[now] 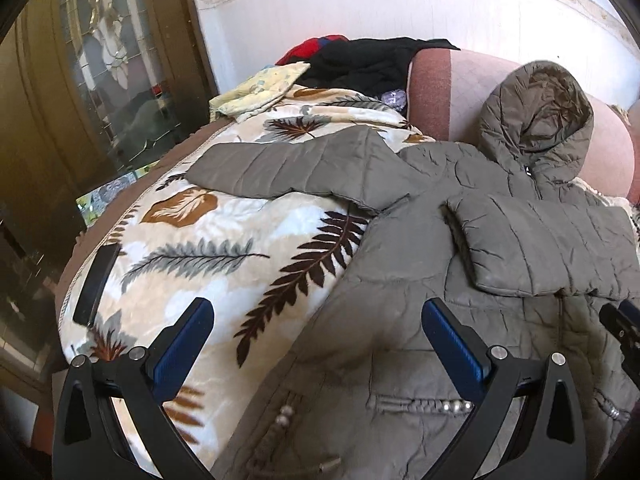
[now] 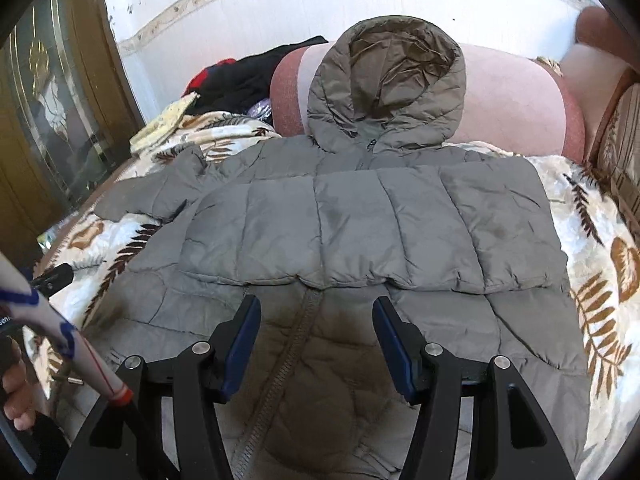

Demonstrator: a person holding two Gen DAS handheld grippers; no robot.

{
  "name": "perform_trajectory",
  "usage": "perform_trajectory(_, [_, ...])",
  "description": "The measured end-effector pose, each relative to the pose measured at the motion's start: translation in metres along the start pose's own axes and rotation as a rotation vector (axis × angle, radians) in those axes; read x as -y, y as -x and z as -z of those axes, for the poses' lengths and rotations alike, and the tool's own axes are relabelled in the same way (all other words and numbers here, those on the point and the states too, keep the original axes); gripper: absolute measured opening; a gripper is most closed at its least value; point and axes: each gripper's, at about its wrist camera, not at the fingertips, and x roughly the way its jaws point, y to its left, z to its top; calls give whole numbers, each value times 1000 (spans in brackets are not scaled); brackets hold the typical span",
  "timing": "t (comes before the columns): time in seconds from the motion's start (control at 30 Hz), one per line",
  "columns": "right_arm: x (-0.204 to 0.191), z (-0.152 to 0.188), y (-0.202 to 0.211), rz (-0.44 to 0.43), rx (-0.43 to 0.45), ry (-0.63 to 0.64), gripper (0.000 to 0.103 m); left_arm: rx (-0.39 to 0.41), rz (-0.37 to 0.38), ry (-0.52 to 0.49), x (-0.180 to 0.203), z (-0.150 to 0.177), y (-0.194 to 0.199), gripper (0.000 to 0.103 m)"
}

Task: Fold large clothes
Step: 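Release the sleeve and withdraw the right gripper, then grasp the other sleeve cuff with the left gripper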

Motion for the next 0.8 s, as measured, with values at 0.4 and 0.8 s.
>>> perform_trajectory(0.4, [35, -1, 6, -40, 15, -70, 63, -58, -22, 125, -73, -18, -16, 103])
perform_trajectory(0.8, [31, -6, 10, -93, 36, -78, 63, -162, 69, 452, -187, -94, -128, 102])
